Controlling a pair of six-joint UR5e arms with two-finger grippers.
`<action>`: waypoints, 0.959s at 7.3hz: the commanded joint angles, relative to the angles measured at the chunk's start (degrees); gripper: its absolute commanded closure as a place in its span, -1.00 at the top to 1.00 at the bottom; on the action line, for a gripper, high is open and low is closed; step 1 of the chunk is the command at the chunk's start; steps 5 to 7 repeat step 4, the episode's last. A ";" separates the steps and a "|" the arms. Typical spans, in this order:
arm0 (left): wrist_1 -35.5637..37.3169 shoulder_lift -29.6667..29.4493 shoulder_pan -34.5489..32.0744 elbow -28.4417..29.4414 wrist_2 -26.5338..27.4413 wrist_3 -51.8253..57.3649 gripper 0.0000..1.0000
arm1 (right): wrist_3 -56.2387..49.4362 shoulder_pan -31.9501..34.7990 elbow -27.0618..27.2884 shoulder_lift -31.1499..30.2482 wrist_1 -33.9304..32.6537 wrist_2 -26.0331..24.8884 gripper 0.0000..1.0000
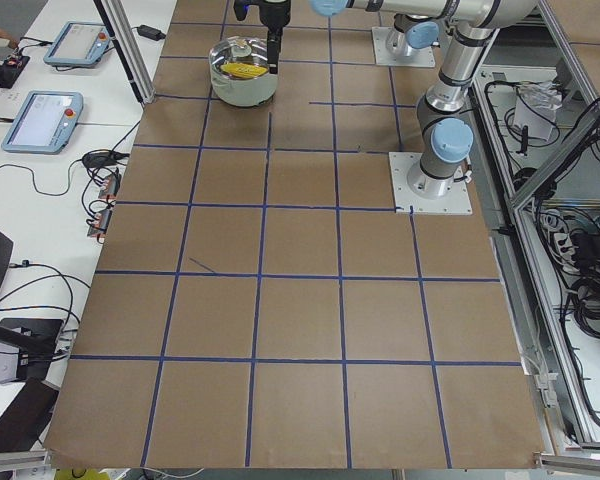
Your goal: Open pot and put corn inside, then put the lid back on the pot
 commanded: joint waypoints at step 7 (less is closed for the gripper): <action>0.00 -0.06 -0.08 -0.01 -0.06 0.00 1.00 | -0.12 -0.75 0.39 -1.46 0.64 -0.26 1.00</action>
